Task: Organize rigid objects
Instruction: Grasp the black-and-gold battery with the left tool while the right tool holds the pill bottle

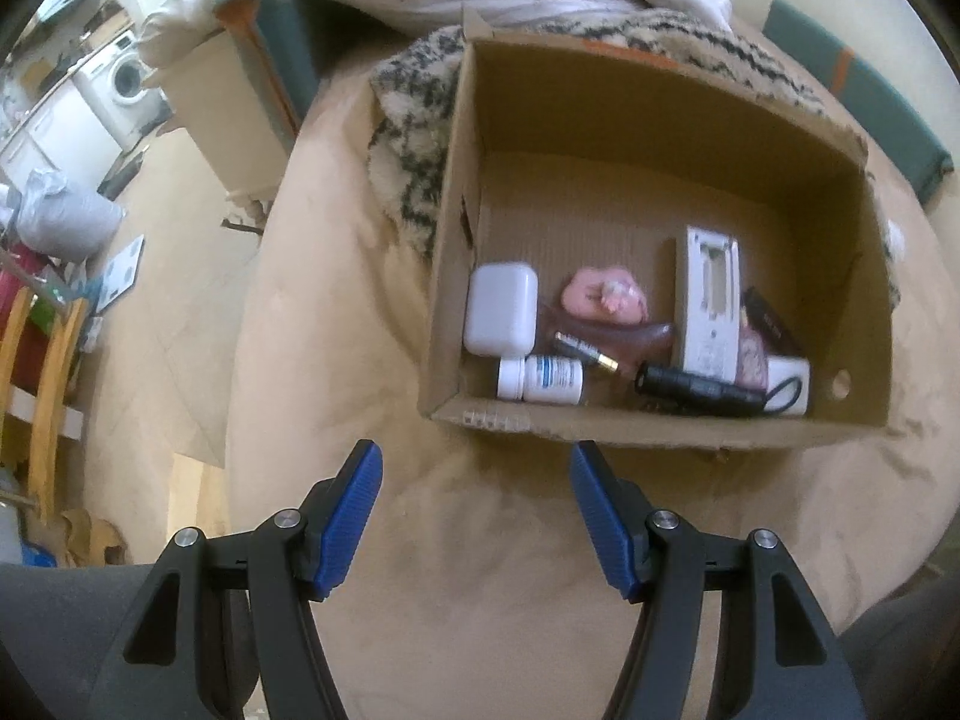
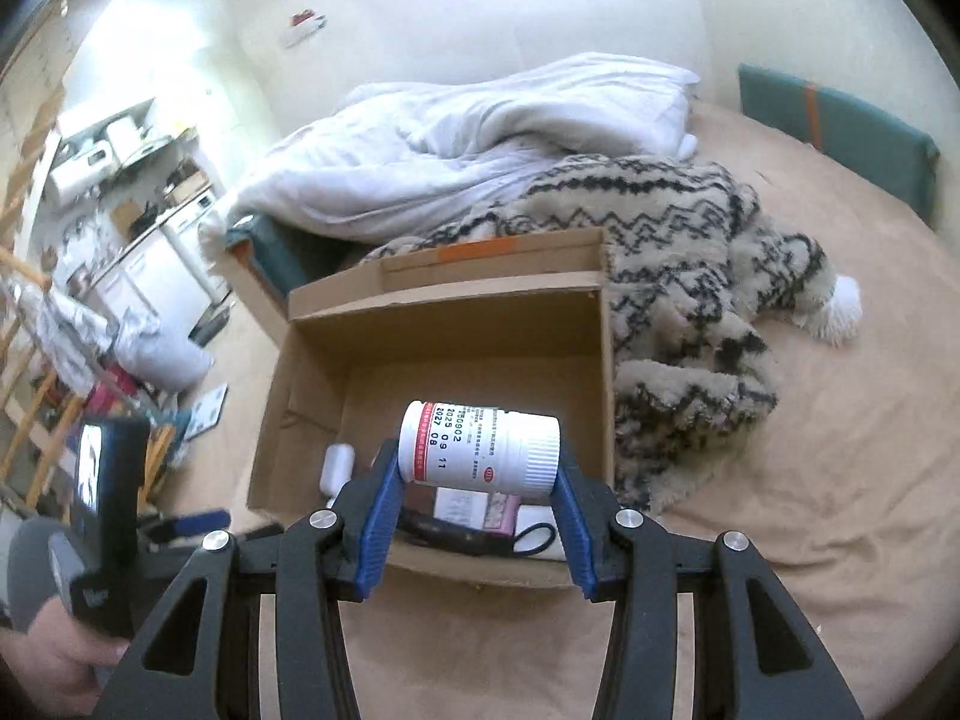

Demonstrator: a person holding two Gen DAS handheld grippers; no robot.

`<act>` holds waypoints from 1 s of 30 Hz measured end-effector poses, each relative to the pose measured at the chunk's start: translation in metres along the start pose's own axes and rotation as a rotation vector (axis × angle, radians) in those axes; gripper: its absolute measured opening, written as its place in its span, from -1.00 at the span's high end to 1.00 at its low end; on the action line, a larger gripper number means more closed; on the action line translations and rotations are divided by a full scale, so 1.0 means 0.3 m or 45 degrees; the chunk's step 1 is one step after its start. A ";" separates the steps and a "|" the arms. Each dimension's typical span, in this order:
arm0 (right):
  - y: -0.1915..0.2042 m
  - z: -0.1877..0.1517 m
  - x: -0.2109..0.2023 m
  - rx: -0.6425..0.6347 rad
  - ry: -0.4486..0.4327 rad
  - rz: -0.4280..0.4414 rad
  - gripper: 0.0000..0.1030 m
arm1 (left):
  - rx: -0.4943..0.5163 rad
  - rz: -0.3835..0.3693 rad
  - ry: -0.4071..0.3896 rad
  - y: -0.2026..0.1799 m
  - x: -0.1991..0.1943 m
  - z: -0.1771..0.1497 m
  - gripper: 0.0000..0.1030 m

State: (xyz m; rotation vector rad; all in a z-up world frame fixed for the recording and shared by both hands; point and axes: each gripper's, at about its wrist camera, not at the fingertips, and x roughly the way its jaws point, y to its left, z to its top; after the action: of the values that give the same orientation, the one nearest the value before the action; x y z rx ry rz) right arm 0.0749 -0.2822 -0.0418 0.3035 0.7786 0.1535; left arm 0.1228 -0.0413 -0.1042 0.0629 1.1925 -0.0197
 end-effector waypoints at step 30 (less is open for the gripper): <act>-0.111 -0.005 0.099 0.236 0.167 0.114 0.03 | 0.423 -0.307 0.078 -0.411 0.321 -0.038 -0.18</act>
State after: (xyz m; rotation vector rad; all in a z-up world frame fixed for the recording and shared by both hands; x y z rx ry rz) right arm 0.0957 -0.3060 -0.0734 0.5083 0.9115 0.1872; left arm 0.1417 -0.1620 -0.2026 0.2120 1.2432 -0.4309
